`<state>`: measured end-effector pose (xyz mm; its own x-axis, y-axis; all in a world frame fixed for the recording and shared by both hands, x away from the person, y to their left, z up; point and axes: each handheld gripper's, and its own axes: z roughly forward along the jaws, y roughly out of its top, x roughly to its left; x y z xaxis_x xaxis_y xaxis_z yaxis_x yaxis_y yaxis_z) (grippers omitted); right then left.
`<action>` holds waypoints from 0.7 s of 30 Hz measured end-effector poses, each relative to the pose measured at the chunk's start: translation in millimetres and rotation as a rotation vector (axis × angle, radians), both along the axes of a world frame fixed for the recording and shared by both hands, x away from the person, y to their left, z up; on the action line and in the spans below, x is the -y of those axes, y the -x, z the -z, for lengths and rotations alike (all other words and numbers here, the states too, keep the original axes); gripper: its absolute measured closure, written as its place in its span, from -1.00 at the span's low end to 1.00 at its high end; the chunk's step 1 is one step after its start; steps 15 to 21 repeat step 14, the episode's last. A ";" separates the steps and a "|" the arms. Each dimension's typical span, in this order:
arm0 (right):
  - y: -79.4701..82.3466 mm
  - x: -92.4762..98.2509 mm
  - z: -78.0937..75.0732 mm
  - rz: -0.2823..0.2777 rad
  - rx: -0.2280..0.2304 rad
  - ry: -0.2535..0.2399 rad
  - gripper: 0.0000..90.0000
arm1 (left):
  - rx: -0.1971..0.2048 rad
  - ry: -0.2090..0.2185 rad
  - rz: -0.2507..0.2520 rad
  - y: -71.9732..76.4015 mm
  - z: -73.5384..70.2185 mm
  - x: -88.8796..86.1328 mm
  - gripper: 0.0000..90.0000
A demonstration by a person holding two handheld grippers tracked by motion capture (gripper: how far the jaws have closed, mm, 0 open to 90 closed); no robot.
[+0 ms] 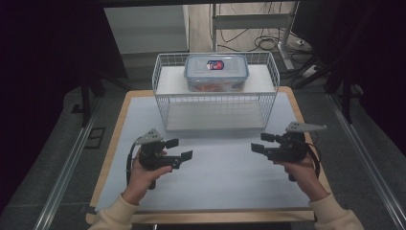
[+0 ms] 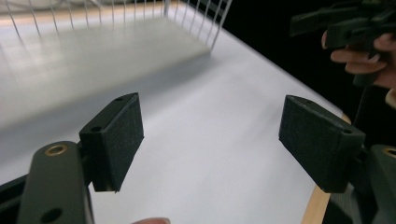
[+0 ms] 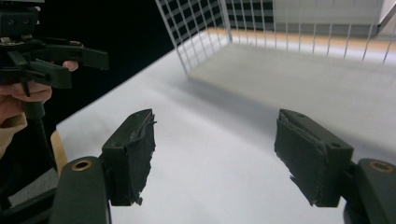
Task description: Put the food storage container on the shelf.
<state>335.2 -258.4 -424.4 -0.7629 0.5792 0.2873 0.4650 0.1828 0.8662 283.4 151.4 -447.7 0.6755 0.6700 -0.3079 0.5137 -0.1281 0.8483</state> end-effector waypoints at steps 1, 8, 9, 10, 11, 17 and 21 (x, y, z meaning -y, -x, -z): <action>3.4 -0.1 7.0 -0.004 -0.009 0.012 -0.37 | -0.009 -0.006 0.001 1.7 6.3 0.6 -0.53; 15.1 -4.9 29.5 -0.006 -0.005 0.074 -0.40 | -0.043 -0.022 -0.004 2.8 20.7 5.9 -0.54; 16.5 -5.4 28.2 -0.006 0.001 0.071 -0.42 | -0.041 -0.025 -0.007 3.0 20.8 6.3 -0.54; 17.7 -5.7 27.8 -0.008 0.010 0.069 -0.44 | -0.039 -0.030 -0.009 2.9 21.5 6.7 -0.55; 18.9 -5.6 28.5 -0.005 0.021 0.072 -0.47 | -0.037 -0.035 -0.011 2.9 22.7 7.0 -0.55; 21.2 -5.0 39.3 0.010 0.047 0.112 -0.56 | -0.043 -0.039 -0.025 2.5 29.6 7.5 -0.56; 21.2 -5.0 39.3 0.010 0.047 0.112 -0.56 | -0.043 -0.039 -0.025 2.5 29.6 7.5 -0.56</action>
